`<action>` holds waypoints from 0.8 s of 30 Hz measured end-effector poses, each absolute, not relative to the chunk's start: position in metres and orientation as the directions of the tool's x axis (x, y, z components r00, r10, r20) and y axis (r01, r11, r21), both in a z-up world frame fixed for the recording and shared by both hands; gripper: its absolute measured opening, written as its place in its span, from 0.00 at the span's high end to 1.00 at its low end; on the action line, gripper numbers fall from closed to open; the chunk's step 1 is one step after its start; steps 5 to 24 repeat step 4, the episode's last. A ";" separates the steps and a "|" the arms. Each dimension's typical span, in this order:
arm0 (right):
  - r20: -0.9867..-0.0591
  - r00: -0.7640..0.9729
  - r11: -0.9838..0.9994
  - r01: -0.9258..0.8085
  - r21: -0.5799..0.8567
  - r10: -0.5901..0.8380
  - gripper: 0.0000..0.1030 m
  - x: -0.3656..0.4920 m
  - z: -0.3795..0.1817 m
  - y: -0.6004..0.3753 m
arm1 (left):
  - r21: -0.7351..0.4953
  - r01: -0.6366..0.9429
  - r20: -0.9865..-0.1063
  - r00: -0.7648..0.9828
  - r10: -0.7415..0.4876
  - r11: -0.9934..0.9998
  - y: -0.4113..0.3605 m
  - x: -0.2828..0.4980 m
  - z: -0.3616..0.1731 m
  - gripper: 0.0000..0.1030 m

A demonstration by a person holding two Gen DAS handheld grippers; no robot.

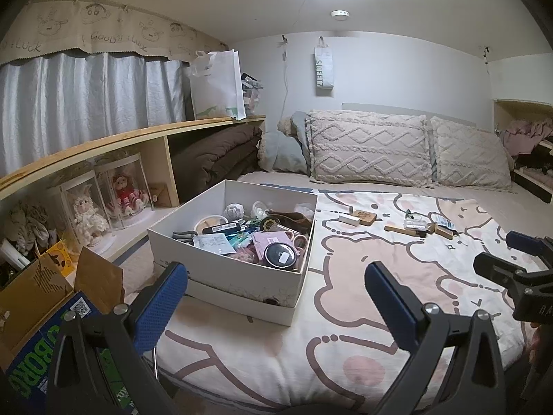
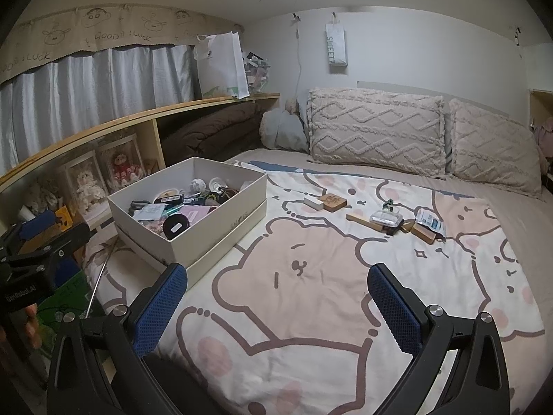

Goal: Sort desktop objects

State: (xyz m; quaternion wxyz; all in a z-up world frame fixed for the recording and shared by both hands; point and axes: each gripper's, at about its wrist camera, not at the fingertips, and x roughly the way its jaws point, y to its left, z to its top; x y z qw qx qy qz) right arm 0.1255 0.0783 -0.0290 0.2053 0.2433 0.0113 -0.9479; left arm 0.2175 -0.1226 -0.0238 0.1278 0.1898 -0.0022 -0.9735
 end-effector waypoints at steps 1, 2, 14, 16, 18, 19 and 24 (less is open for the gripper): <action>-0.465 -0.798 -0.916 0.394 0.079 -0.383 0.00 0.126 -0.029 0.078 | 0.054 0.247 -0.369 -0.895 -0.249 -0.967 -0.122 0.218 -0.024 0.00; -0.465 -0.798 -0.916 0.393 0.081 -0.383 0.00 0.126 -0.029 0.078 | 0.053 0.246 -0.371 -0.895 -0.248 -0.968 -0.121 0.217 -0.025 0.00; -0.466 -0.797 -0.915 0.393 0.086 -0.386 0.00 0.127 -0.029 0.078 | 0.048 0.244 -0.372 -0.895 -0.244 -0.969 -0.121 0.217 -0.026 0.00; -0.466 -0.797 -0.915 0.393 0.086 -0.386 0.00 0.127 -0.029 0.078 | 0.048 0.244 -0.372 -0.895 -0.244 -0.969 -0.121 0.217 -0.026 0.00; -0.466 -0.797 -0.915 0.393 0.086 -0.386 0.00 0.127 -0.029 0.078 | 0.048 0.244 -0.372 -0.895 -0.244 -0.969 -0.121 0.217 -0.026 0.00; -0.466 -0.797 -0.915 0.393 0.086 -0.386 0.00 0.127 -0.029 0.078 | 0.048 0.244 -0.372 -0.895 -0.244 -0.969 -0.121 0.217 -0.026 0.00; -0.466 -0.797 -0.915 0.393 0.086 -0.386 0.00 0.127 -0.029 0.078 | 0.048 0.244 -0.372 -0.895 -0.244 -0.969 -0.121 0.217 -0.026 0.00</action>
